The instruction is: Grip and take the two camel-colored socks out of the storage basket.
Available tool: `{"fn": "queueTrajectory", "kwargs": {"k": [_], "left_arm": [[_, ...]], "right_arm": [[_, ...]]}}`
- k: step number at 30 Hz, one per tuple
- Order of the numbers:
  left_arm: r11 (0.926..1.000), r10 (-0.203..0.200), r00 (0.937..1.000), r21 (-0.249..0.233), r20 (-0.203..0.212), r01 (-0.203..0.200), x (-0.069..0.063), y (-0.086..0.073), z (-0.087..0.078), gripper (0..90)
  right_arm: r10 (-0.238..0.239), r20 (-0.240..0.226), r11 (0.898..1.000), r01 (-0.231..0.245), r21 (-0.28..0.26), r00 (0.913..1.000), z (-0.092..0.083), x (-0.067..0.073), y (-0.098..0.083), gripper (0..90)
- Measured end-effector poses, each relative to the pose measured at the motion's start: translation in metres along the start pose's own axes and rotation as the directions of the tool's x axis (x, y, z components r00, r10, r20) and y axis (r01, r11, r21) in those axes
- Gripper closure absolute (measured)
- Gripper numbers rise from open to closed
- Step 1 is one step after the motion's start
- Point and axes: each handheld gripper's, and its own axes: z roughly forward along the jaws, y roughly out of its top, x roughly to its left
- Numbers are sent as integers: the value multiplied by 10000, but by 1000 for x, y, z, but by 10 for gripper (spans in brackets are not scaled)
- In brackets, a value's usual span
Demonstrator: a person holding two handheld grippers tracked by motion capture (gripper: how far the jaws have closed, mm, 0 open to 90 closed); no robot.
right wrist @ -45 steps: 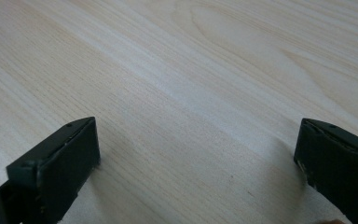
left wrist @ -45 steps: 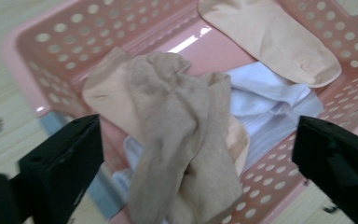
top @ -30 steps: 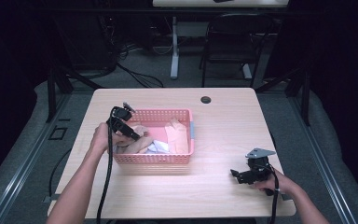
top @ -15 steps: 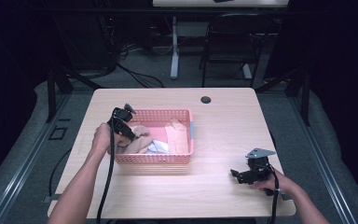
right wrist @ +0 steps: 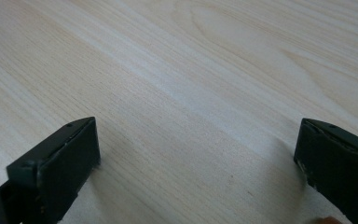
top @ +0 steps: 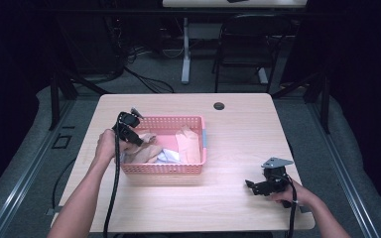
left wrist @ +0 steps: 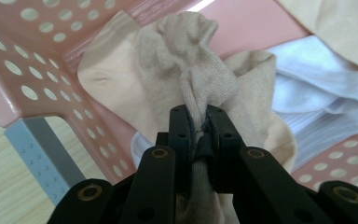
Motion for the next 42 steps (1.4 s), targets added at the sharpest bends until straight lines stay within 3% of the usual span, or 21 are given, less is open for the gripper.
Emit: {"fn": "queueTrajectory", "kwargs": {"k": [10, 21, 33, 42], "left_arm": [[9982, 399, 9992, -459, 23, -397, -10, 9, -29, 814], [9971, 649, 9977, -414, 207, -640, -14, 12, -45, 813], [9954, 719, 9972, -656, 204, -704, -11, 12, -73, 810], [9934, 380, 9992, -1088, 129, -363, -1, 7, -95, 809]], "right_arm": [[5, -1, 10000, -5, -3, 10000, 0, 0, 0, 0], [-2, 0, 10000, 2, -6, 10000, 0, 0, 0, 0], [18, 5, 10000, -18, -16, 10000, 0, 0, 0, 0], [18, 6, 10000, -18, -18, 10000, 0, 0, 0, 0]]}}
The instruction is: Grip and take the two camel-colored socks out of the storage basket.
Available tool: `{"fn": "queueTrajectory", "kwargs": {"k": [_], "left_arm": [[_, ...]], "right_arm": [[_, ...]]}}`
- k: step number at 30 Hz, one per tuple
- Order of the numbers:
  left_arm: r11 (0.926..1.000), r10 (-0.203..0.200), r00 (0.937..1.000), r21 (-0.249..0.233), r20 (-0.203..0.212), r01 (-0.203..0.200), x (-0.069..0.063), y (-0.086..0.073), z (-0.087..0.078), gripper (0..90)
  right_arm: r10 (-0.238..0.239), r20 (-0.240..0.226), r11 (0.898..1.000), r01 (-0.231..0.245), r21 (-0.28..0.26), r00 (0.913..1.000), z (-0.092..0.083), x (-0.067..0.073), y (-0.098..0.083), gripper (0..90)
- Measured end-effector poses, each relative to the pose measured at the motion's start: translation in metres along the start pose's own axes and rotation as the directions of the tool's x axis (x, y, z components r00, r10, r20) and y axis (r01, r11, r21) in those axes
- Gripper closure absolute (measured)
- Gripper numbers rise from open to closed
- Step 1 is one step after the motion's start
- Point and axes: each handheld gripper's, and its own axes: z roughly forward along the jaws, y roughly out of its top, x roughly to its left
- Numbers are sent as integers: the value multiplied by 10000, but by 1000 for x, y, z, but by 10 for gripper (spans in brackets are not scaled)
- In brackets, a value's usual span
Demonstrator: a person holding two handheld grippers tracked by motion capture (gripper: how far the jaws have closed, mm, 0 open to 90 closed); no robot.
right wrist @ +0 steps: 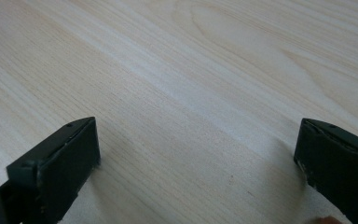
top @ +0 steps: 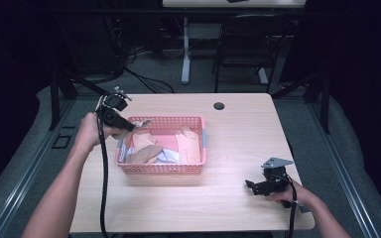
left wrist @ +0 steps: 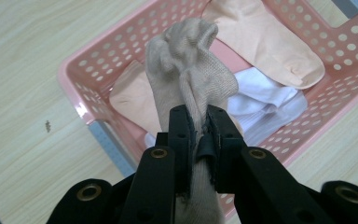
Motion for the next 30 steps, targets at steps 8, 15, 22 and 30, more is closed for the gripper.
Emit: {"fn": "queueTrajectory", "kwargs": {"k": [8, 15, 22, 30], "left_arm": [[9983, -404, 9987, -434, -308, 390, 16, -10, -21, 809], [9952, -883, 9934, -487, -735, 849, 33, -22, -32, 809], [9868, -1553, 9819, -627, -1087, 1492, 53, -40, -35, 809], [9674, -2529, 9597, -447, -1223, 2492, 79, -67, -21, 809]], "right_arm": [[2, 1, 10000, -2, -2, 10000, 0, 0, 0, 0], [1, 2, 10000, -1, 2, 10000, 0, 0, 0, 0], [-1, 5, 10000, 1, 4, 10000, 0, 0, 0, 0], [2, 4, 10000, -2, 2, 10000, 0, 0, 0, 0]]}}
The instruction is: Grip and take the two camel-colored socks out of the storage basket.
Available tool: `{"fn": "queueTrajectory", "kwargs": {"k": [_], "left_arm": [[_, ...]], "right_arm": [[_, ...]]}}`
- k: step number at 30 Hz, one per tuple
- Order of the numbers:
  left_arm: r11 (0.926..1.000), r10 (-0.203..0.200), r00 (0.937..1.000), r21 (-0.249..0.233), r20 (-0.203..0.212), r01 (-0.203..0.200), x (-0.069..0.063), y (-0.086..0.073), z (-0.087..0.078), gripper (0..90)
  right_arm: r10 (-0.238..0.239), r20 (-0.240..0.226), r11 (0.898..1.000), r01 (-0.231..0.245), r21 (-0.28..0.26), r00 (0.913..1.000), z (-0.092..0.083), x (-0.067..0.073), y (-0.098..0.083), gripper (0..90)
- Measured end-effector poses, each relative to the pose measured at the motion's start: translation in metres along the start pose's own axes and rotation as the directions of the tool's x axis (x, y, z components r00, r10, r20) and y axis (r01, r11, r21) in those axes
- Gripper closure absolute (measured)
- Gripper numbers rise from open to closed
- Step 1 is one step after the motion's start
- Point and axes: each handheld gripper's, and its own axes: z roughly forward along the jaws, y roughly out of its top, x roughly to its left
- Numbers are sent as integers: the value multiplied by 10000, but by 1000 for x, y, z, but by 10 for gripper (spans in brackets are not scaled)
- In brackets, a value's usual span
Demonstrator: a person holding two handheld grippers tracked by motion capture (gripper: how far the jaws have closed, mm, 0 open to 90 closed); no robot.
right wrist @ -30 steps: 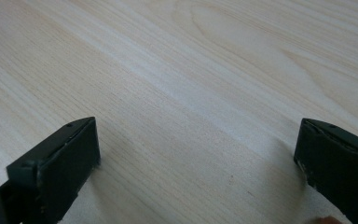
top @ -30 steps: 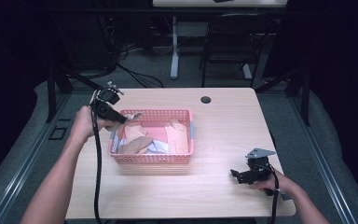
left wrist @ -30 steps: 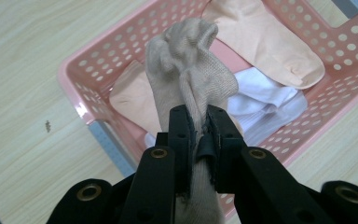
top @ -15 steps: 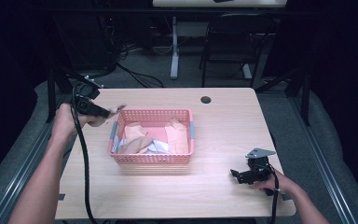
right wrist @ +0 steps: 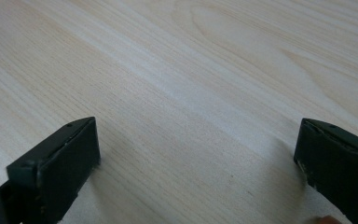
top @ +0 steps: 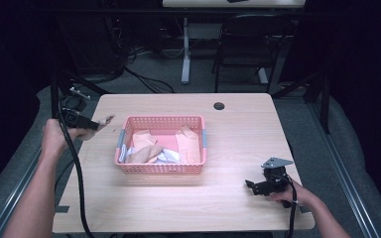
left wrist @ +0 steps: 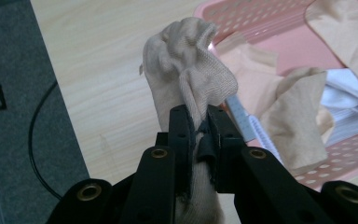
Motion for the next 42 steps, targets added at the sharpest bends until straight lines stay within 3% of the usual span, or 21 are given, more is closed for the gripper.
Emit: {"fn": "queueTrajectory", "kwargs": {"k": [7, 8, 9, 11, 16, 18, 23, 27, 29, 30, 31, 36, 39, 42], "left_arm": [[9970, -664, 9978, 404, -42, 665, 16, -16, 26, 809], [9945, -760, 9971, 717, -73, 764, 18, -22, 39, 810], [9945, -760, 9971, 717, -73, 764, 18, -22, 39, 809], [9904, -938, 9956, 1017, -82, 941, 20, -33, 60, 809], [9853, -1385, 9904, 1013, 55, 1372, 23, -46, 80, 809], [9801, -1487, 9888, 1347, 108, 1459, 24, -50, 89, 806], [9768, -1707, 9850, 1354, 269, 1656, 25, -53, 94, 795], [9694, -1773, 9837, 1778, 301, 1693, 26, -60, 105, 741], [9673, -1849, 9821, 1831, 355, 1755, 27, -62, 106, 687], [9640, -2049, 9782, 1797, 330, 1958, 28, -63, 105, 617], [9640, -2049, 9782, 1797, 330, 1958, 28, -63, 105, 549], [9765, -1717, 9850, 1291, -169, 1724, 22, -60, 86, 342], [9802, -1701, 9853, 998, -176, 1710, 22, -60, 78, 265], [9869, -1511, 9884, 552, -160, 1518, 22, -57, 60, 164]], "right_arm": [[-1, 8, 10000, 1, -2, 10000, 0, 0, 0, 0], [3, 8, 10000, -3, 0, 10000, 0, 0, 0, 0], [3, 8, 10000, -3, 0, 10000, 0, 0, 0, 0], [1, 11, 10000, -1, 2, 10000, 0, 0, 0, 0], [1, 17, 10000, -1, 0, 10000, 0, 0, 0, 0], [8, 23, 10000, -8, 3, 10000, 0, 0, 0, 0], [10, 25, 10000, -10, 6, 10000, 0, 0, 0, 0], [13, 20, 10000, -13, 7, 10000, 0, 0, 0, 0], [11, 24, 10000, -11, 6, 10000, 0, 0, 0, 0], [13, 20, 10000, -13, 3, 10000, 0, 0, 0, 0], [13, 20, 10000, -13, 3, 10000, 0, 0, 0, 0], [12, 27, 10000, -12, 8, 10000, 0, 0, 0, 0], [24, 3, 10000, -24, -7, 10000, 0, 1, 0, 0], [16, 19, 10000, -16, 8, 10000, 0, 0, 0, 0]]}}
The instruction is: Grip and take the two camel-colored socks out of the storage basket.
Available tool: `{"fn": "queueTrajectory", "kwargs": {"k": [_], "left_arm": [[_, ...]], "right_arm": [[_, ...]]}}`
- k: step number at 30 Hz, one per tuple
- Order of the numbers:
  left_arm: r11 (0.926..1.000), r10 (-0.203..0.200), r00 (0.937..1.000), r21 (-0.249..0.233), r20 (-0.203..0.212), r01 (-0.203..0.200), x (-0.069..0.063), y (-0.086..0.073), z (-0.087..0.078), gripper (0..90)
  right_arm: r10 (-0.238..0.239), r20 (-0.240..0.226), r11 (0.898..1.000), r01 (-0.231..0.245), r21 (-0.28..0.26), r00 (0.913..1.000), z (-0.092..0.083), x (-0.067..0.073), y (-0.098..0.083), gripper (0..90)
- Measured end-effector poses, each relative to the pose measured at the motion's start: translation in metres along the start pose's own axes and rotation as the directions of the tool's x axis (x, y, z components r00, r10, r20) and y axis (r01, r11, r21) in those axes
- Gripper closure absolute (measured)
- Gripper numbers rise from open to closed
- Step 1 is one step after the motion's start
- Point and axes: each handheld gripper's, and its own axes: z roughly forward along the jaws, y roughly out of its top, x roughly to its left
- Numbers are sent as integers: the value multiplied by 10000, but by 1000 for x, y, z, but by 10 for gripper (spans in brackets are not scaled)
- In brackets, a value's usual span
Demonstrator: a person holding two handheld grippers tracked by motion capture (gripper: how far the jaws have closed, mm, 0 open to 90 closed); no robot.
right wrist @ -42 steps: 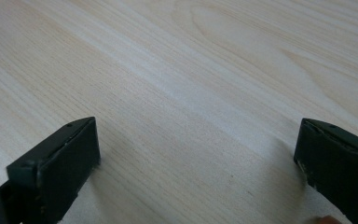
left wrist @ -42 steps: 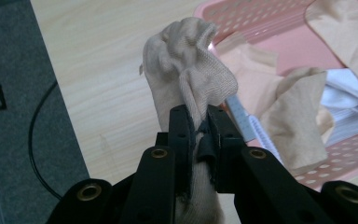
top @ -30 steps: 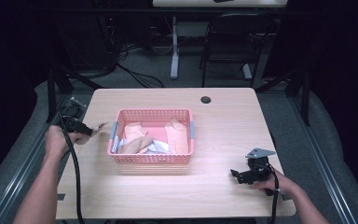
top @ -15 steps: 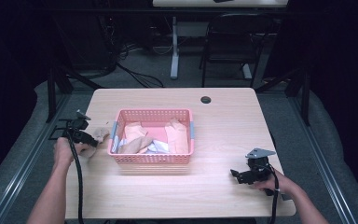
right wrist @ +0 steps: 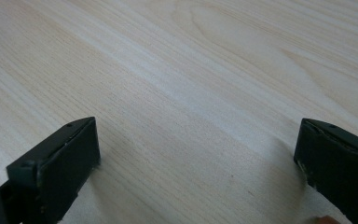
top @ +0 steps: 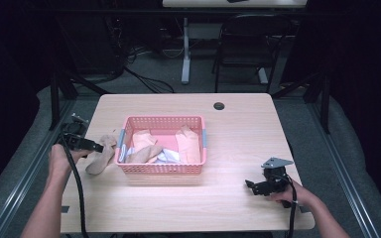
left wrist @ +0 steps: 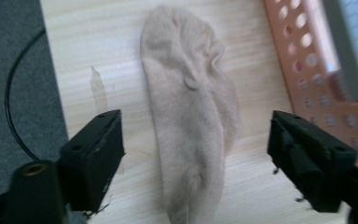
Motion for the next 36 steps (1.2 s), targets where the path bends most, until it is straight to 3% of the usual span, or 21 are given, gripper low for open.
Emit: {"fn": "queueTrajectory", "kwargs": {"k": [5, 11, 12, 15, 19, 25, 27, 28, 31, 36], "left_arm": [[9989, 227, 9997, -408, -15, -228, -7, 5, -18, 70], [9924, 811, 9967, -932, 58, -802, -30, 16, -37, 4], [9888, 1093, 9940, -1036, 77, -1079, -40, 21, -41, 4], [9846, 1416, 9899, -1042, 19, -1406, -50, 25, -43, 2], [9764, 1933, 9810, -1012, 170, -1906, -68, 31, -42, 3], [9677, 2251, 9740, -1227, 261, -2203, -85, 36, -32, 0], [9639, 2422, 9698, -1209, 280, -2373, -92, 37, -29, 0], [9600, 2601, 9648, -1173, 378, -2542, -98, 39, -25, 0], [9570, 2721, 9613, -1163, 432, -2657, -105, 41, -22, 0], [9455, 3014, 9527, -1413, 397, -2933, -122, 46, -16, 0]], "right_arm": [[-2, 5, 10000, 2, -2, 10000, 0, 0, 0, 0], [-1, -1, 10000, 1, -4, 10000, 0, 0, 0, 0], [0, 1, 10000, 0, 1, 10000, 0, 0, 0, 0], [-1, -3, 10000, 1, -1, 10000, 0, 0, 0, 0], [-8, -6, 10000, 8, -2, 10000, 0, 0, 0, 0], [-7, 0, 10000, 7, 0, 10000, 0, 0, 0, 0], [5, -26, 10000, -5, -12, 10000, 0, 0, 0, 0], [-13, -8, 10000, 13, 5, 10000, 0, 0, 0, 0], [-12, -14, 10000, 12, 3, 10000, 0, 0, 0, 0], [-15, -25, 10000, 15, 2, 10000, 0, 0, 0, 0]]}}
